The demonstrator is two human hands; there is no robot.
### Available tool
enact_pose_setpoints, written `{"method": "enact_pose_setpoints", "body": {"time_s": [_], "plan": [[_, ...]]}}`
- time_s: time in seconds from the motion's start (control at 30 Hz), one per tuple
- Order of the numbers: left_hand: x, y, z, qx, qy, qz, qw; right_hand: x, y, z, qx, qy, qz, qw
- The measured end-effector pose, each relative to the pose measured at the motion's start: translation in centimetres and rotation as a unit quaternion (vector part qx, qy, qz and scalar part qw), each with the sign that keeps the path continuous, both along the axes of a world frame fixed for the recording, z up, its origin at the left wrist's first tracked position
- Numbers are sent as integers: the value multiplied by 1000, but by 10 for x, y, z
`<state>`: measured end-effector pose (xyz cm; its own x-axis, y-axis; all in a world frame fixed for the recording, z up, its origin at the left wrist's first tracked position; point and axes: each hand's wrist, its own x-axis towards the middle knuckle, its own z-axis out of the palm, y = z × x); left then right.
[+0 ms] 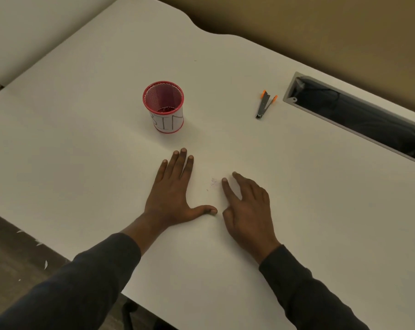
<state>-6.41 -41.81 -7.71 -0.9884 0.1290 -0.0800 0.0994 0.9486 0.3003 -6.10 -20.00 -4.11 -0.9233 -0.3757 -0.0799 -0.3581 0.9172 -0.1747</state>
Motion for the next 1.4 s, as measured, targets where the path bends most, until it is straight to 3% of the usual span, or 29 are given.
{"method": "enact_pose_setpoints", "body": {"time_s": [0.1, 0.27, 0.5, 0.6, 0.8, 1.13, 1.4], "plan": [[0, 0, 0, -2, 3, 2, 1000, 16, 10, -1, -17, 16, -42, 999], [-1, 0, -1, 1, 5, 2, 1000, 16, -1, -6, -22, 11, -15, 1000], [0, -1, -3, 7, 15, 1, 1000, -12, -25, -4, -104, 1, -42, 994], [0, -1, -4, 7, 18, 2, 1000, -18, -37, 0, -91, -30, -30, 995], [0, -1, -6, 2, 16, 4, 1000, -22, -52, 1, -31, 38, 7, 999], [0, -1, -7, 2, 14, 5, 1000, -27, -50, 6, 32, 27, 106, 993], [1, -1, -5, 8, 11, 1, 1000, -38, -44, 3, 25, 49, 140, 989]]}}
